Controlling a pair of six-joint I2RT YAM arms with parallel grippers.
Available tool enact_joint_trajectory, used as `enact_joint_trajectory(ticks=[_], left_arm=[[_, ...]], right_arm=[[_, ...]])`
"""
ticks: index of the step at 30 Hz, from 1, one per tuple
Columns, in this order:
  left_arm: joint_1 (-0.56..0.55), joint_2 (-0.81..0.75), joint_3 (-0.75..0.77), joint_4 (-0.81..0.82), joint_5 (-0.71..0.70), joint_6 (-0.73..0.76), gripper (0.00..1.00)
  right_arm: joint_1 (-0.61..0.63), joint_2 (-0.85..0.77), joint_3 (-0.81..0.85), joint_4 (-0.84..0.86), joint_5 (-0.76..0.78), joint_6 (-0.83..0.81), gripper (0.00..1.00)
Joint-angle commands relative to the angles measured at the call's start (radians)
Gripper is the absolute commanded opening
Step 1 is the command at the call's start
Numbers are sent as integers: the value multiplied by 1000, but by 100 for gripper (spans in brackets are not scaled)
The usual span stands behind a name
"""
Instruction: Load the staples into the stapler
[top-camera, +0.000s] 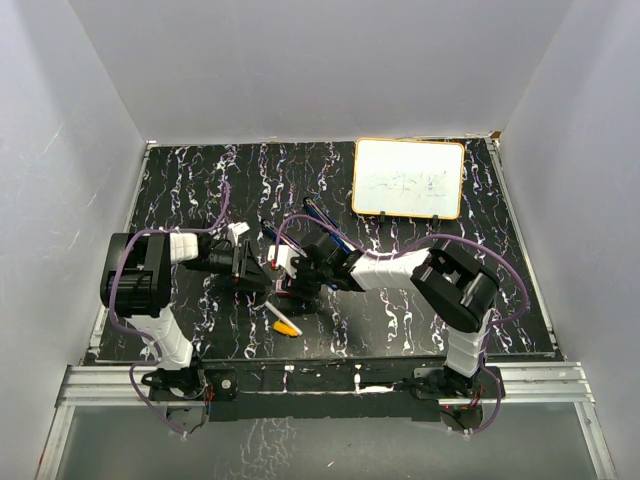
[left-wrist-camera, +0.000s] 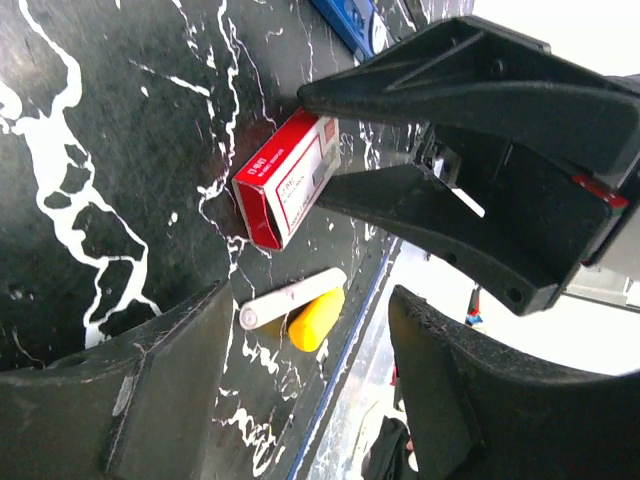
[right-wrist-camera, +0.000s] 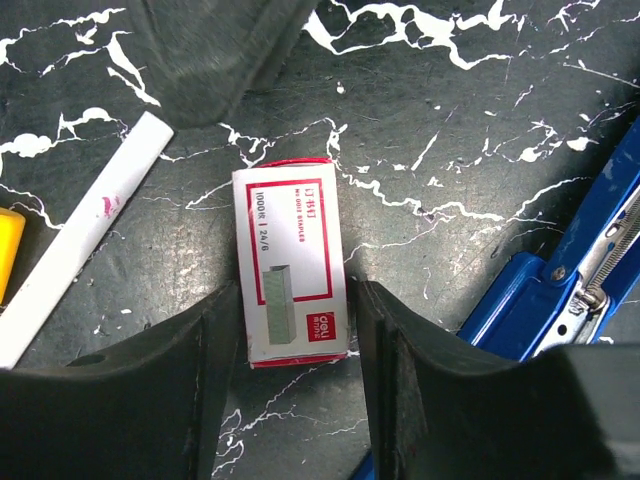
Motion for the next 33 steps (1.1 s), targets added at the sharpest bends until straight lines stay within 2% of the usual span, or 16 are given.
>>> enact_joint_trajectory(ticks=[1, 7, 14, 22, 33], left_arm=[[-18, -42, -23, 165, -6, -139, 61], [-39, -11, -38, 243, 1, -192, 60], [-69, 1, -46, 314, 33, -244, 54], [-70, 19, -18, 215, 28, -171, 50], [-72, 36, -11, 222, 67, -176, 46]], right_arm=[[13, -4, -21, 80, 33, 44, 51], [31, 6, -36, 100, 40, 78, 49], [42, 27, -36, 109, 52, 94, 48], [40, 39, -33, 115, 137, 111, 45], [41, 52, -25, 113, 114, 112, 45]])
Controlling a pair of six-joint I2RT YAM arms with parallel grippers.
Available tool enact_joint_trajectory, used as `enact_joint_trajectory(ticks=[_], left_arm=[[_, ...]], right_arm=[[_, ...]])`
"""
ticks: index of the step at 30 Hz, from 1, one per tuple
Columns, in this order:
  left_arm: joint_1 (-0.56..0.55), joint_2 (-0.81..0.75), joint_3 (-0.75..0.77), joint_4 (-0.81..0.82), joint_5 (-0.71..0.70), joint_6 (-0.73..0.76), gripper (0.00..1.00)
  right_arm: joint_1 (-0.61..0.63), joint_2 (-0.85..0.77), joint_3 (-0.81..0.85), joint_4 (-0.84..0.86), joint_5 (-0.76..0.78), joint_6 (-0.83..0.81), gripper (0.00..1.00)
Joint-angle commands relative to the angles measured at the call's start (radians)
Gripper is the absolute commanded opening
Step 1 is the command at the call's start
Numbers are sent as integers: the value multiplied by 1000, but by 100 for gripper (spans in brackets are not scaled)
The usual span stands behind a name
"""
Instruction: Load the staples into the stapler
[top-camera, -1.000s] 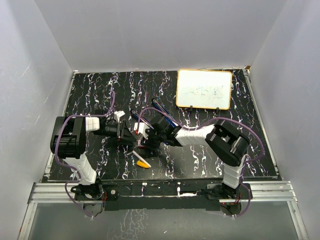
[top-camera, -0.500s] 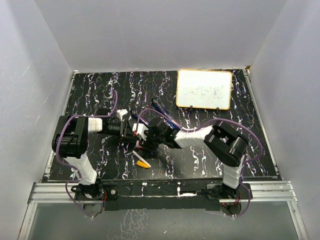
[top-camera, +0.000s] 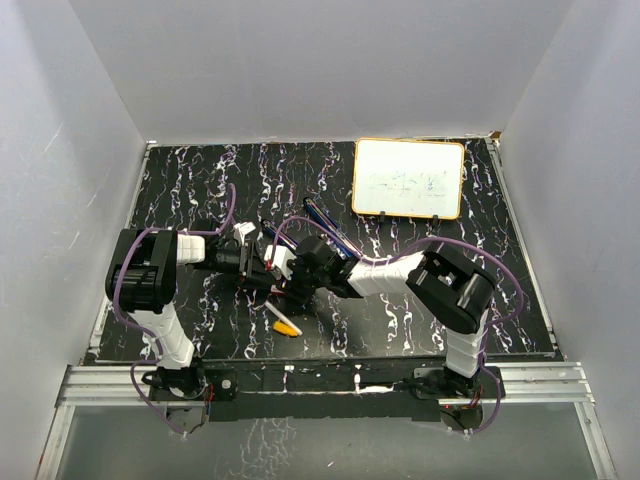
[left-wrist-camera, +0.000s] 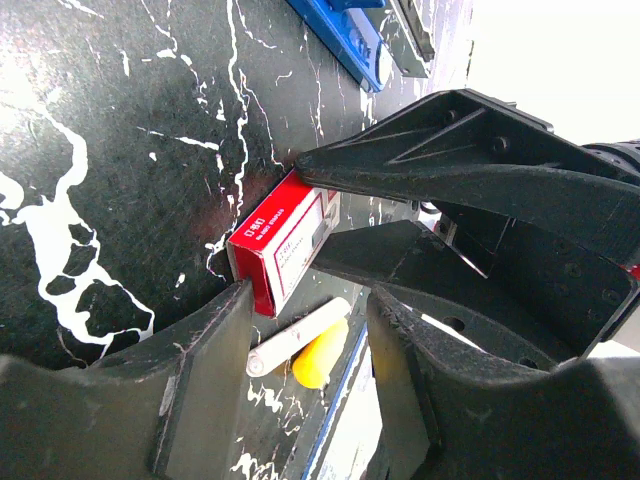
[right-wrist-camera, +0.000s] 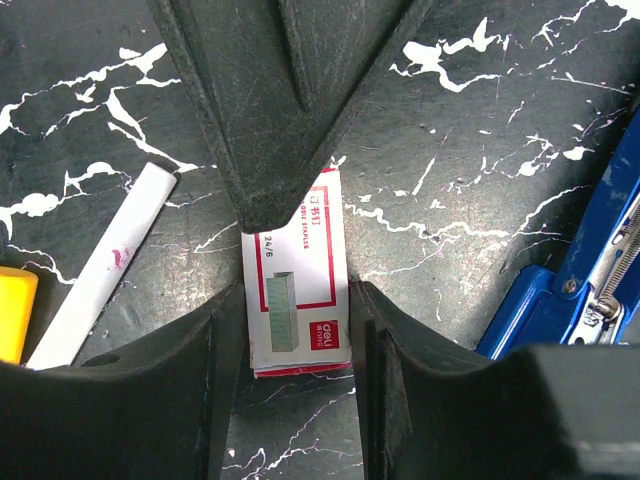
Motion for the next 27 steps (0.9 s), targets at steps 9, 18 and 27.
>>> enact_joint_trajectory(ticks=[9, 18, 27], left_arm=[[-31, -19, 20, 0, 104, 4, 45], [-66, 2, 33, -1, 123, 7, 45], [-88, 69, 62, -46, 165, 42, 46]], right_arm=[[2, 48, 10, 3, 25, 0, 45], [2, 48, 24, -3, 19, -1, 45], [2, 62, 60, -3, 6, 11, 45]])
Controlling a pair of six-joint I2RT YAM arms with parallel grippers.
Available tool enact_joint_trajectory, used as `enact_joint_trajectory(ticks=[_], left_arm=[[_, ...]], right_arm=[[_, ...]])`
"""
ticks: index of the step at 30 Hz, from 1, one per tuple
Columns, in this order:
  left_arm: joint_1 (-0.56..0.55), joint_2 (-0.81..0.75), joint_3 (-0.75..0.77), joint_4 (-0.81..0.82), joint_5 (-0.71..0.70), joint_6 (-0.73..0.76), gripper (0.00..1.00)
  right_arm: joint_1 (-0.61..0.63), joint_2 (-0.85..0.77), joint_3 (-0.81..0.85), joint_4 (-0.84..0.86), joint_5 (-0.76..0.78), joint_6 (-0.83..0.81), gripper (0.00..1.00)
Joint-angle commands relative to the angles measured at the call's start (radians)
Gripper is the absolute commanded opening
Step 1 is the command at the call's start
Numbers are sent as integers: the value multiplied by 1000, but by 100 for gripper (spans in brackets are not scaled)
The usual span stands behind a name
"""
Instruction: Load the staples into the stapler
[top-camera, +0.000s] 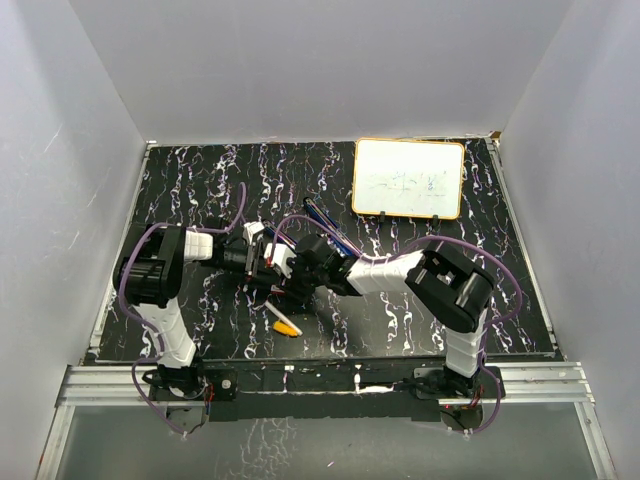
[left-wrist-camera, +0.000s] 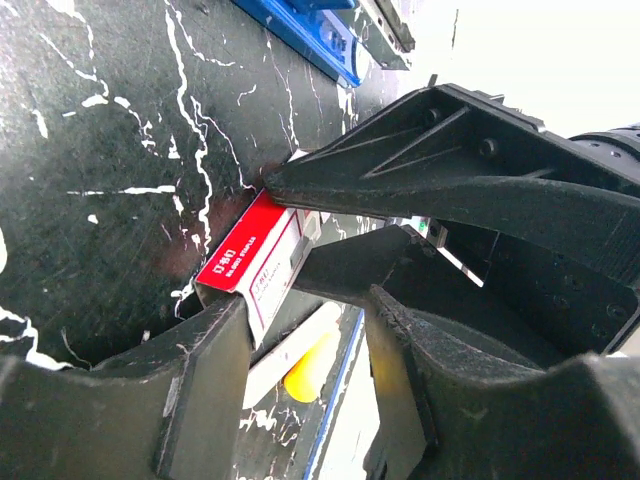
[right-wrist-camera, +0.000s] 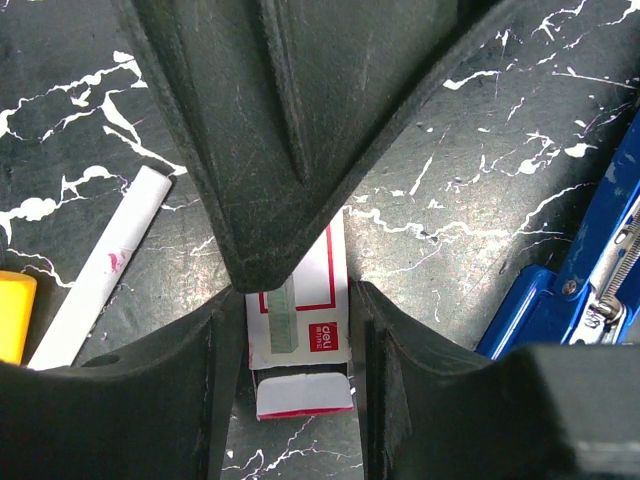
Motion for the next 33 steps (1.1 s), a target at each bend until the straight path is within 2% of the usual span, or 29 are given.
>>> enact_joint_trajectory(ticks=[1, 12, 15, 21, 33], left_arm=[[-36, 33, 33, -68, 126, 37, 46], [-59, 45, 50, -99, 141, 68, 50], [-58, 43, 70, -155, 126, 112, 52], [-26, 31, 81, -191, 100, 147, 60], [59, 57, 109, -301, 79, 237, 72]], right_arm=[[3, 53, 46, 10, 19, -3, 45], [1, 83, 99, -7, 2, 8, 44], [2, 74, 93, -11, 12, -2, 45], [-17, 11, 29, -13, 7, -49, 52], [-40, -20, -21, -18, -55, -73, 51]])
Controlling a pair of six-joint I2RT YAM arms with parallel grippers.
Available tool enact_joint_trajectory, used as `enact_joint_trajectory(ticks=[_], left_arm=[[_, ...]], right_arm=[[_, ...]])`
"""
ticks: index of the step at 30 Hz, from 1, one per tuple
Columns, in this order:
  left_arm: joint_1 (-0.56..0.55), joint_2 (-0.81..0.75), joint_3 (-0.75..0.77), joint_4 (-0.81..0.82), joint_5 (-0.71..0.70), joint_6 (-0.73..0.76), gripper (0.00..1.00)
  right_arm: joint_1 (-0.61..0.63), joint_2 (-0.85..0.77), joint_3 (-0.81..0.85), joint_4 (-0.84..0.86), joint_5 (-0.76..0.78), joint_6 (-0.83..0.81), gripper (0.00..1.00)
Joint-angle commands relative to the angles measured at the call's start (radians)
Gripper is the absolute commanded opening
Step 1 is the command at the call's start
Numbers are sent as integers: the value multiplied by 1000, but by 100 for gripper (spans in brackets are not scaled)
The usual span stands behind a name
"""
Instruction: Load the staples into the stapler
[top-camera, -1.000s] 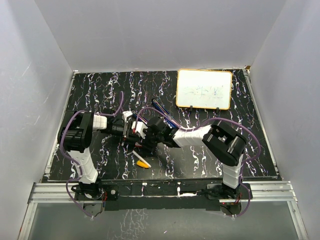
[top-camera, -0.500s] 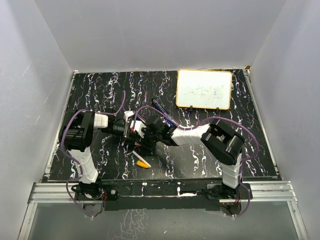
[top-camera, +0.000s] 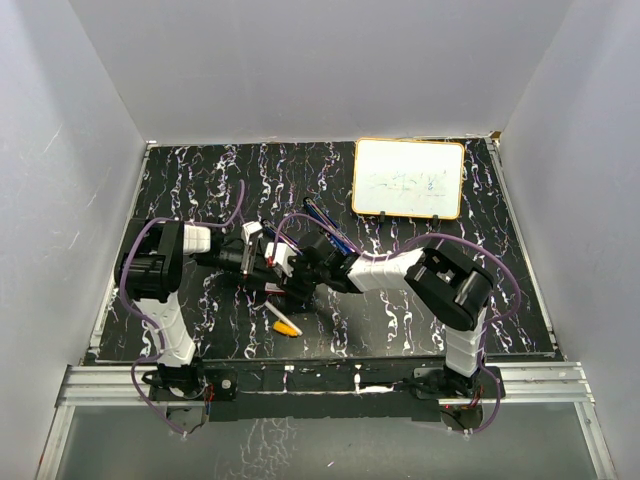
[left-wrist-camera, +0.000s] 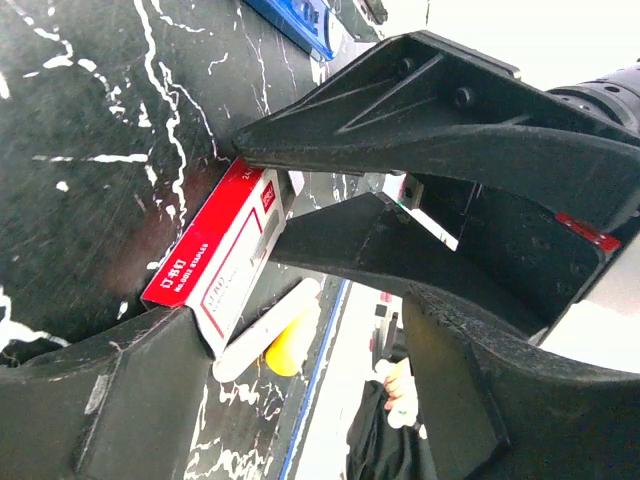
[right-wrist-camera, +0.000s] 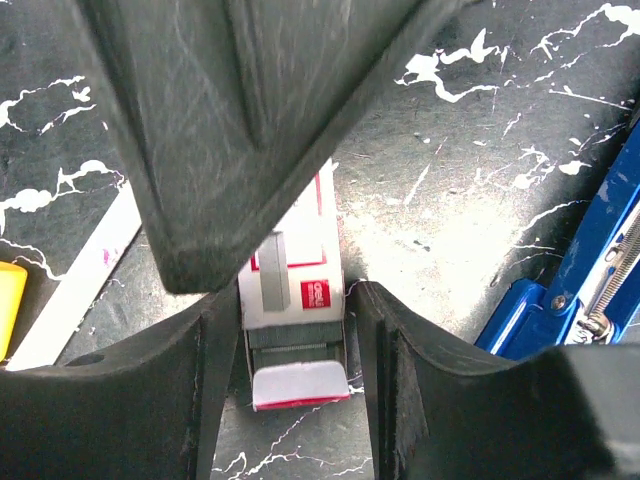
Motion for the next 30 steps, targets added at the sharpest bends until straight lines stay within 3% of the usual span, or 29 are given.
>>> enact_joint_trajectory(ticks=[1, 14, 30], left_arm=[[37, -2, 24, -67, 16, 62, 73], [64, 22, 40, -118, -4, 110, 79], [117, 11, 88, -189, -81, 145, 83]], right_arm=[[-12, -28, -32, -17, -8, -35, 51], [-11, -6, -35, -15, -27, -41, 36], [-25, -22, -58, -15, -24, -56, 35]])
